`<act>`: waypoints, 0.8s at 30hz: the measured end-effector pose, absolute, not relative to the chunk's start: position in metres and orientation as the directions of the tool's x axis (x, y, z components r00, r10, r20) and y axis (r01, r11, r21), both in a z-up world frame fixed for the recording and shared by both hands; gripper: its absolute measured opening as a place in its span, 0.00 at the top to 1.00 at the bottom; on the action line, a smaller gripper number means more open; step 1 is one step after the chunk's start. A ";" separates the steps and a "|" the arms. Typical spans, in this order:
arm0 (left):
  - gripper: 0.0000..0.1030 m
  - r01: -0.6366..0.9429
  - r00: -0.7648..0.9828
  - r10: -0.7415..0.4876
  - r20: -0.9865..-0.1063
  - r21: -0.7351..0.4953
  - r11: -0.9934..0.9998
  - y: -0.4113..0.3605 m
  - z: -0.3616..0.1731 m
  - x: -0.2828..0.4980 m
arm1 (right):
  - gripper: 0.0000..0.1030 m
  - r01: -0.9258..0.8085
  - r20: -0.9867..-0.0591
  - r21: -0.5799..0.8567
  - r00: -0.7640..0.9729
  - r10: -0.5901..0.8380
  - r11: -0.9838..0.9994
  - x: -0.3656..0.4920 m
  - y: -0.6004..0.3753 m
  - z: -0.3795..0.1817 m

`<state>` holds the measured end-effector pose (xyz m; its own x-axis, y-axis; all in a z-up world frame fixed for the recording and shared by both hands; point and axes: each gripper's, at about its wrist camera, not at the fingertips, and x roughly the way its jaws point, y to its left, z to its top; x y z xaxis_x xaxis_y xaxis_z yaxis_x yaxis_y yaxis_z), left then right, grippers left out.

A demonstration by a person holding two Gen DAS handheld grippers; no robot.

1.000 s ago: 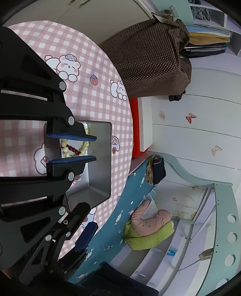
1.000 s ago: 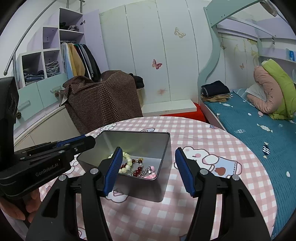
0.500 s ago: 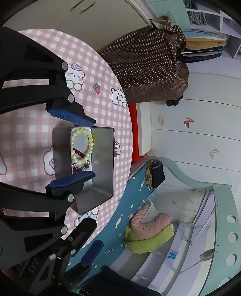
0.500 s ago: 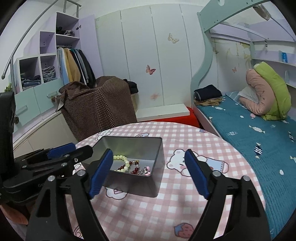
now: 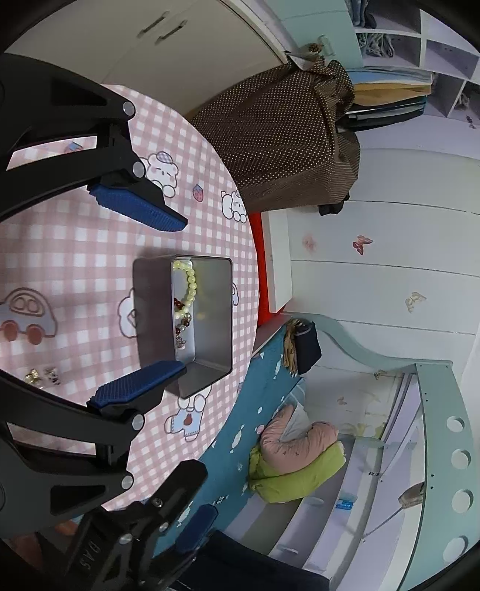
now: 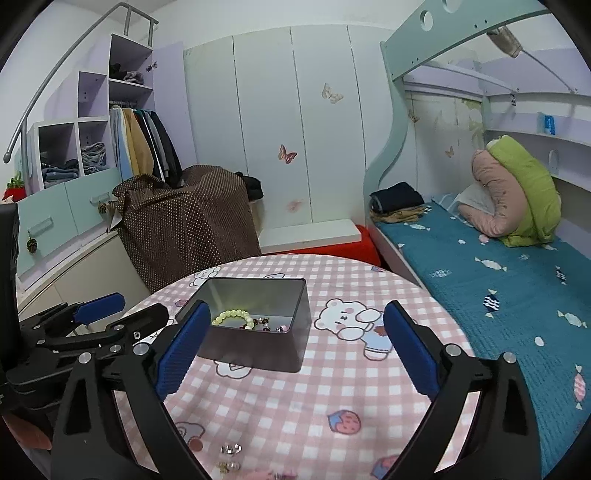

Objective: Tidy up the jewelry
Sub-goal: 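Withdraw both tools from the box back over the remaining charms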

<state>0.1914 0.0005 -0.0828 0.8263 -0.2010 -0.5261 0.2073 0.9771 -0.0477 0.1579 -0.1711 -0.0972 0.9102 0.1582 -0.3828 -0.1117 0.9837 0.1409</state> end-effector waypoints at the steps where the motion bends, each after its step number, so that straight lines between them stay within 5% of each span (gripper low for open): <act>1: 0.27 0.207 0.827 -0.201 -0.525 -0.047 0.977 0.001 -0.082 0.187 | 0.10 -0.108 -0.380 0.139 0.912 0.154 0.984 0.153 -0.172 -0.096; 24: 0.25 0.314 0.735 -0.281 -0.617 -0.058 0.948 -0.026 -0.115 0.128 | 0.09 -0.025 -0.444 0.172 0.890 0.100 0.985 0.087 -0.213 -0.128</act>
<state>0.1284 -0.0259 -0.1148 0.7353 -0.2812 -0.6166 0.3137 0.9477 -0.0581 0.0869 -0.2128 -0.1277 0.8903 0.1003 -0.4442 -0.0253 0.9848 0.1717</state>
